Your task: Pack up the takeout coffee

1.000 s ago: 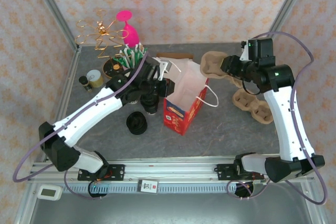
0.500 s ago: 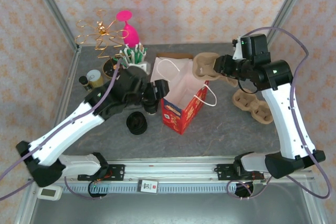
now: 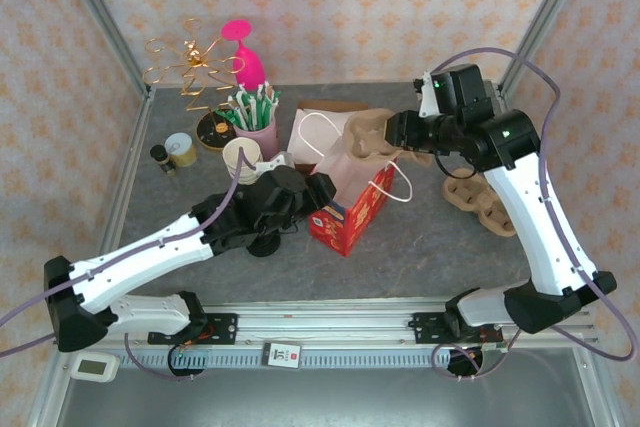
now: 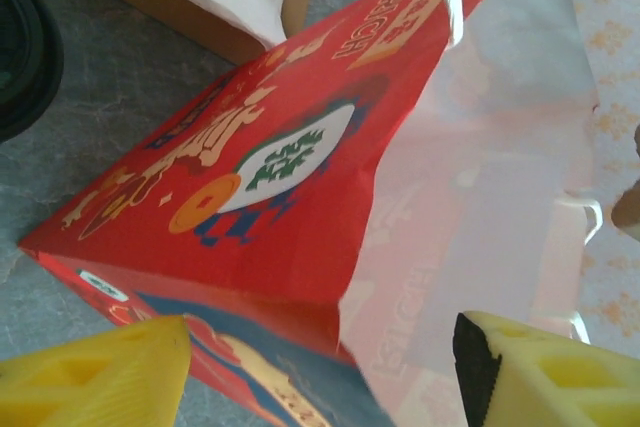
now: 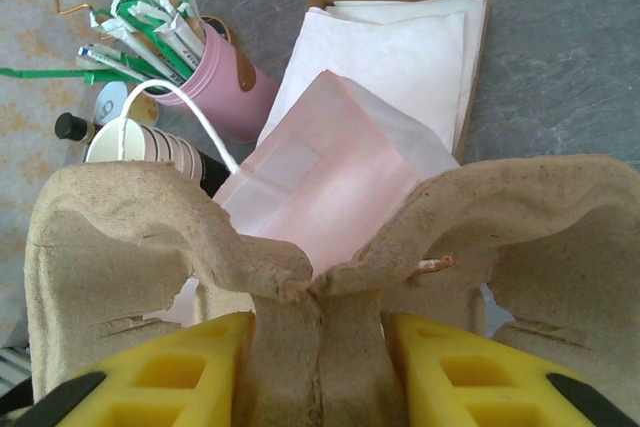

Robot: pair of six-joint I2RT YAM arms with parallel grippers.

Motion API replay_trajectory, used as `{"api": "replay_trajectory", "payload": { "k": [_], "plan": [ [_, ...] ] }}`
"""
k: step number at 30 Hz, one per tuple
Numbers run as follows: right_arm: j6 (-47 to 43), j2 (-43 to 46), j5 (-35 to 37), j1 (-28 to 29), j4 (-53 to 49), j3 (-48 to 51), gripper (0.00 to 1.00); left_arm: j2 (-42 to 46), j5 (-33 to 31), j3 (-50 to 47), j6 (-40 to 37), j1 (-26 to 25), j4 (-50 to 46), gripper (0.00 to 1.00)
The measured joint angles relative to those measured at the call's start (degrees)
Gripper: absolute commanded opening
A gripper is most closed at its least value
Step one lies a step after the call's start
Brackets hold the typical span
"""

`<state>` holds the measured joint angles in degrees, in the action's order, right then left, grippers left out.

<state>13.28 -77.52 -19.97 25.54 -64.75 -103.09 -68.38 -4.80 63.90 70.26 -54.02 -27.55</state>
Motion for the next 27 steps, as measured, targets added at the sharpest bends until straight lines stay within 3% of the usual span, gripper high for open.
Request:
{"api": "replay_trajectory", "payload": {
  "k": [7,15,27],
  "plan": [
    [0.2,-0.4,0.0,2.7,-0.4,-0.6,0.35,-1.3,-2.1,1.4,-2.1,1.9,-0.1,0.38],
    [1.1,-2.5,0.6,6.0,-0.9,-3.6,0.35,-2.4,1.6,3.0,-10.2,7.8,-0.4,0.15],
    [3.2,-7.9,2.6,8.7,-2.5,-9.6,0.33,-6.8,6.5,10.3,-22.3,10.6,-3.8,0.11]
  ]
}}
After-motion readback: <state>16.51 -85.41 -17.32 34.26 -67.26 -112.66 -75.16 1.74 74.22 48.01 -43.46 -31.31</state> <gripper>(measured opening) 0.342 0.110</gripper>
